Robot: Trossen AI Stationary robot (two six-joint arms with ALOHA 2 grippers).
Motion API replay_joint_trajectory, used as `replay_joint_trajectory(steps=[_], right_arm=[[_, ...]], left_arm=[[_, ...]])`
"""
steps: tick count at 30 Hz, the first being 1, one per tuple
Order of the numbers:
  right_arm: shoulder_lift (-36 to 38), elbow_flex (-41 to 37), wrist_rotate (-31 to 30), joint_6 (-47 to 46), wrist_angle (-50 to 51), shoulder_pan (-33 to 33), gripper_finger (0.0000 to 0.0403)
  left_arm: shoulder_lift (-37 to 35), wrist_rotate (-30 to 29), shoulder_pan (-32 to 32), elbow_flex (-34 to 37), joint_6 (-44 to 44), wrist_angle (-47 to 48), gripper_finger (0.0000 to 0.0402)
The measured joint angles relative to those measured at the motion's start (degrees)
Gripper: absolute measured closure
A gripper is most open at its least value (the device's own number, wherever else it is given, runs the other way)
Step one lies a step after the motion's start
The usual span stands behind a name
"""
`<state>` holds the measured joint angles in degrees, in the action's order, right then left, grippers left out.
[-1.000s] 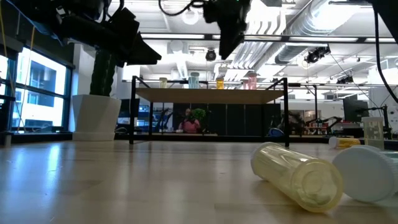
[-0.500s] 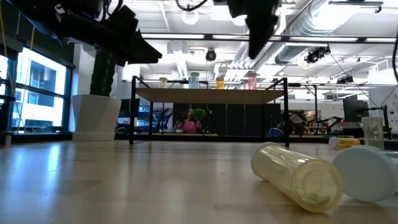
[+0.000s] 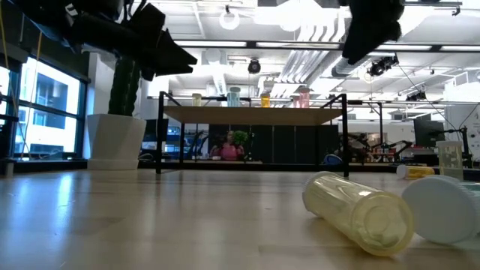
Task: Pick and place medicine bottles onto shelf by color
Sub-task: Put the bottom orange pill bottle on the shelf aligned with the other orange pill bottle
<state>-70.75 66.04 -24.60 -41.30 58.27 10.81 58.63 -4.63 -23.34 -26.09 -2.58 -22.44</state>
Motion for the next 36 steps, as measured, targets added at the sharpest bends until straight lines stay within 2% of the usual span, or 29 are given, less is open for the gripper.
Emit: replay_joint_trajectory(steps=[6,10,15,24,29,33,36], right_arm=[[2.8,-6.2,-7.5,-5.3,-2.6,5.5,0.0242],[2.7,-8.8,-11.9,-6.7,-5.3,7.0,0.0242],[2.6,-11.4,-12.4,-4.5,-11.6,7.3,0.0242],[2.6,-12.7,-12.6,1.2,-22.3,7.3,0.0242],[2.6,-12.7,-12.5,1.3,-24.4,7.3,0.0242],[2.6,-12.7,-12.4,1.3,-24.3,7.3,0.0242],[2.6,-12.7,-12.3,1.2,-24.3,7.3,0.0242]], left_arm=[[-1.3,8.0,3.6,0.0,-6.5,1.2,0.0197],[-3.2,9.5,8.4,0.0,-9.4,4.3,0.0198],[-6.2,8.6,15.6,0.0,-13.6,8.1,0.0197],[-7.2,6.8,28.5,0.0,-17.4,7.6,0.0198],[-7.2,5.6,35.5,0.0,-18.8,8.7,0.0198],[-7.2,3.6,42.5,-0.1,-19.8,13.5,0.0198],[-7.2,-0.4,48.0,-0.1,-21.3,19.6,0.0198]])
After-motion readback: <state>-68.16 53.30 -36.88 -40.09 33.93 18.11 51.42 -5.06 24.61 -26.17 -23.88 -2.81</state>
